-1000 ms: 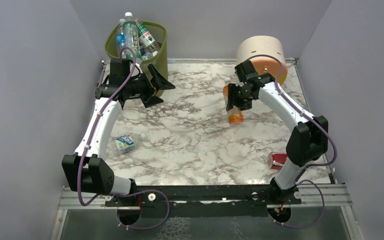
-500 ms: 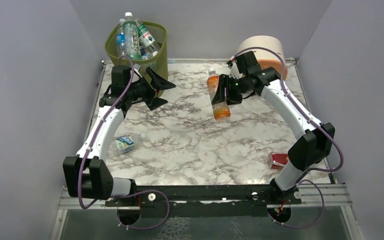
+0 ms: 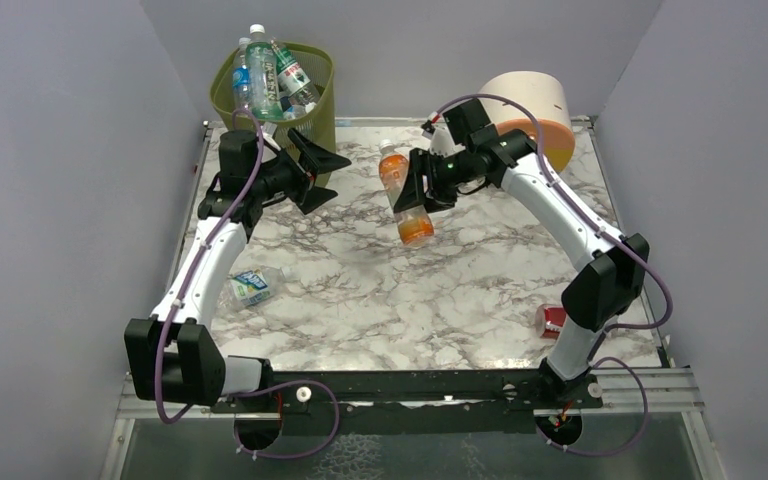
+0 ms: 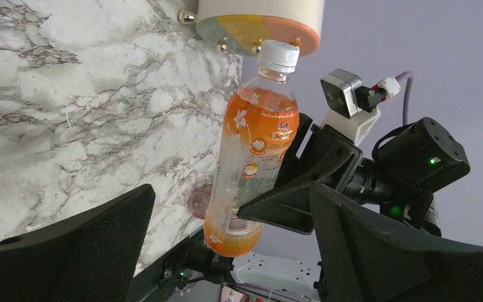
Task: Put the plastic bottles in the bin
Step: Pick up the plastic bottle at the center of the board.
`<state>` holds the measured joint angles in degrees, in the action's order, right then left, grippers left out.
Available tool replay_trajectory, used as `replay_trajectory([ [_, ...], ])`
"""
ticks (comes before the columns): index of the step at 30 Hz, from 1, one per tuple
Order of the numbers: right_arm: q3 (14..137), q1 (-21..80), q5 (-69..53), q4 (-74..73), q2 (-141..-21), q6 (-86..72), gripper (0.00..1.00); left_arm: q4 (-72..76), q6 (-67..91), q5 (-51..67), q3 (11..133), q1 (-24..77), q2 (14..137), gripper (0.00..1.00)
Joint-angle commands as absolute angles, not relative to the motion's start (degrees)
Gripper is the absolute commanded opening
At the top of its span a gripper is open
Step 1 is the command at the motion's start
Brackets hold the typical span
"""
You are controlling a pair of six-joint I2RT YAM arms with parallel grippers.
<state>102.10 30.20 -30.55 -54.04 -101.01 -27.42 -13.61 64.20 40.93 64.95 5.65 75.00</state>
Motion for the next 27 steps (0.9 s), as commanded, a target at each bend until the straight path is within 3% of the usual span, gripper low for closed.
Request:
replay_trajectory([
  [1, 105.6, 31.1, -35.3, -53.0, -102.3, -28.2, 0.53, -9.4, 66.0, 41.7, 64.2, 5.8, 73.7, 0.99],
  [15, 105.4, 33.4, -38.0, -51.4, -103.2, -28.7, 0.54, -6.0, 64.5, 40.4, 59.3, 5.8, 72.6, 0.99],
  [27, 85.5, 35.2, -37.3, -36.1, -96.9, -32.6, 0.54, -3.0, 60.7, 41.3, 49.3, 5.8, 69.0, 0.99],
])
